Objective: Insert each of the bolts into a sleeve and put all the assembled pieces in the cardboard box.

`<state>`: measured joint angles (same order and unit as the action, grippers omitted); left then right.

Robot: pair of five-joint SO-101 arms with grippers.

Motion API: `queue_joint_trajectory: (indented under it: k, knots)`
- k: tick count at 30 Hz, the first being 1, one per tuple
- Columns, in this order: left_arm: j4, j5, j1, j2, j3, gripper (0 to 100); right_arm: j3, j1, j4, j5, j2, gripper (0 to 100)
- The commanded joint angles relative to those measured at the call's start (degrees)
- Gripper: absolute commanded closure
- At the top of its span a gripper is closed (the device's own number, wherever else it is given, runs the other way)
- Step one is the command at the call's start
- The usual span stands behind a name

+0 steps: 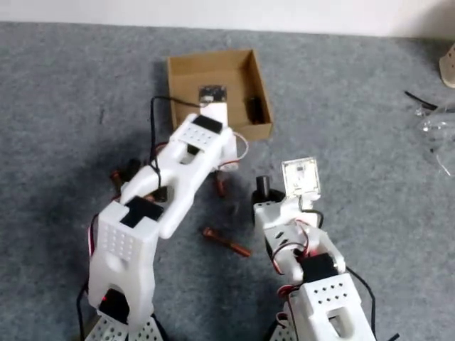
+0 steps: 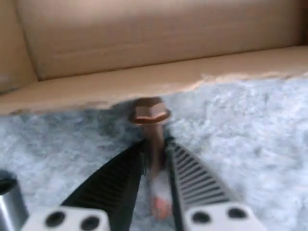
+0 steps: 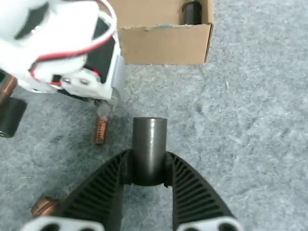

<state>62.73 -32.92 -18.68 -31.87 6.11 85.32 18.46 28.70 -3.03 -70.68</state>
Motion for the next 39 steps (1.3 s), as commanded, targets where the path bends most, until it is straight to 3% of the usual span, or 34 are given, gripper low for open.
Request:
queue_joint_trajectory:
  k: [1,16,22,39]
  knots:
    - [2.2,-0.4,0.4,0.1,1.5,99,-0.9,-0.4,-1.4,-0.2,-1.3,99.4]
    - [7.4,0.2,-3.6,4.4,0.5,100,-0.9,-0.4,-1.4,-0.2,-1.3,99.4]
    - [14.1,1.8,-3.2,15.0,-1.8,100,-0.9,-0.7,-1.5,-0.2,-1.3,99.4]
    - [14.0,1.8,-4.0,50.6,-22.0,100,-0.9,-0.7,-2.2,-0.2,-1.3,99.4]
